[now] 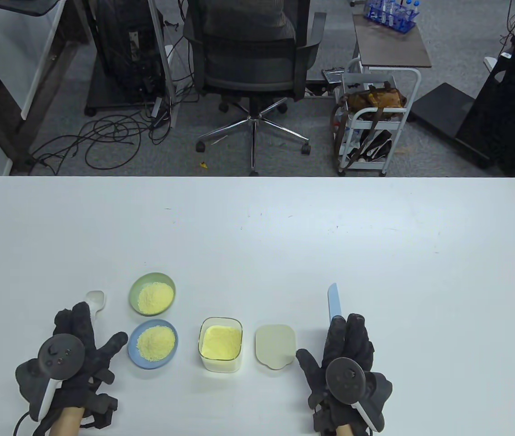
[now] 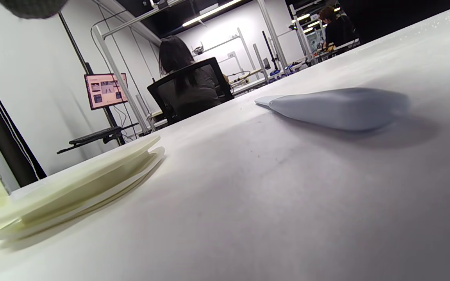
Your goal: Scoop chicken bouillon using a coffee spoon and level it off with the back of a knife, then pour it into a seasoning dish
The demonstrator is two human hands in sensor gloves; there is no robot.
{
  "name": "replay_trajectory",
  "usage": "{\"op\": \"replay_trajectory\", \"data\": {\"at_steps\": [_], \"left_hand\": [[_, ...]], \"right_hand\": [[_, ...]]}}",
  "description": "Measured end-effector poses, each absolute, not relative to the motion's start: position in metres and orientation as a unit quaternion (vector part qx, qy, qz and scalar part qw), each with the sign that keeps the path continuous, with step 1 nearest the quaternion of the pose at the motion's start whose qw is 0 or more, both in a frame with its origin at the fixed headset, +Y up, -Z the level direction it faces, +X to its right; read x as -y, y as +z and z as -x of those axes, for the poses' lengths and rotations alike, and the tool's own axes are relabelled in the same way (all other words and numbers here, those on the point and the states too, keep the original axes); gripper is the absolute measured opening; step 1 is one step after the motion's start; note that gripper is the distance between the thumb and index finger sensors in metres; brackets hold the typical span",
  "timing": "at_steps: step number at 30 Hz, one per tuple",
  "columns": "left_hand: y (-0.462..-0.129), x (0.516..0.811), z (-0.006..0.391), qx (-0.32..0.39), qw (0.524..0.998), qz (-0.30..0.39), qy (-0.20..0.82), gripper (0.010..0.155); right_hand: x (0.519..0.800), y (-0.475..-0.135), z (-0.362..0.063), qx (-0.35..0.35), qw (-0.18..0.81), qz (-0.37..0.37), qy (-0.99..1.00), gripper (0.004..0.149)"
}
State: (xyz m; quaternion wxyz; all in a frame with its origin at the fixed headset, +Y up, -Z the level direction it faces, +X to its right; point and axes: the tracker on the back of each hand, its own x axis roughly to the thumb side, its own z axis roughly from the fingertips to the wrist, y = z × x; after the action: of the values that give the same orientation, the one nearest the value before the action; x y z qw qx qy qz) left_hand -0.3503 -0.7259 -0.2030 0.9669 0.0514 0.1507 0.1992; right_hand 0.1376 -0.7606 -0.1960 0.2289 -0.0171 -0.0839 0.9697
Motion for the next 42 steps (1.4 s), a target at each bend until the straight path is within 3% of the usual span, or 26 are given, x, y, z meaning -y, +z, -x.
{"op": "replay_trajectory", "data": {"at_steps": [11, 16, 22, 25, 28, 33, 42], "left_hand": [[-0.208, 0.746, 0.344, -0.115, 0.967, -0.037, 0.223, 0.104], [-0.209, 0.747, 0.345, -0.116, 0.965, -0.03, 0.233, 0.105], [-0.209, 0.747, 0.344, -0.112, 0.965, -0.032, 0.236, 0.105], [-0.208, 0.745, 0.344, -0.11, 0.963, -0.041, 0.242, 0.105], [-0.208, 0.746, 0.343, -0.107, 0.964, -0.036, 0.24, 0.105], [-0.209, 0.746, 0.343, -0.106, 0.964, -0.037, 0.24, 0.105], [-0.209, 0.745, 0.343, -0.107, 0.964, -0.035, 0.243, 0.105]], "right_hand": [[0.76, -0.199, -0.123, 0.045, 0.163, -0.029, 0.985, 0.096], [0.735, -0.202, -0.107, 0.049, 0.136, -0.051, 0.988, 0.099], [0.703, -0.221, -0.08, 0.005, 0.084, -0.077, 0.993, 0.105], [0.716, -0.237, -0.066, -0.098, 0.071, -0.101, 0.988, 0.108], [0.746, -0.252, -0.062, -0.212, 0.029, -0.092, 0.972, 0.109], [0.773, -0.259, -0.051, -0.264, -0.015, -0.1, 0.959, 0.108], [0.776, -0.265, -0.051, -0.282, 0.02, -0.095, 0.954, 0.099]]}}
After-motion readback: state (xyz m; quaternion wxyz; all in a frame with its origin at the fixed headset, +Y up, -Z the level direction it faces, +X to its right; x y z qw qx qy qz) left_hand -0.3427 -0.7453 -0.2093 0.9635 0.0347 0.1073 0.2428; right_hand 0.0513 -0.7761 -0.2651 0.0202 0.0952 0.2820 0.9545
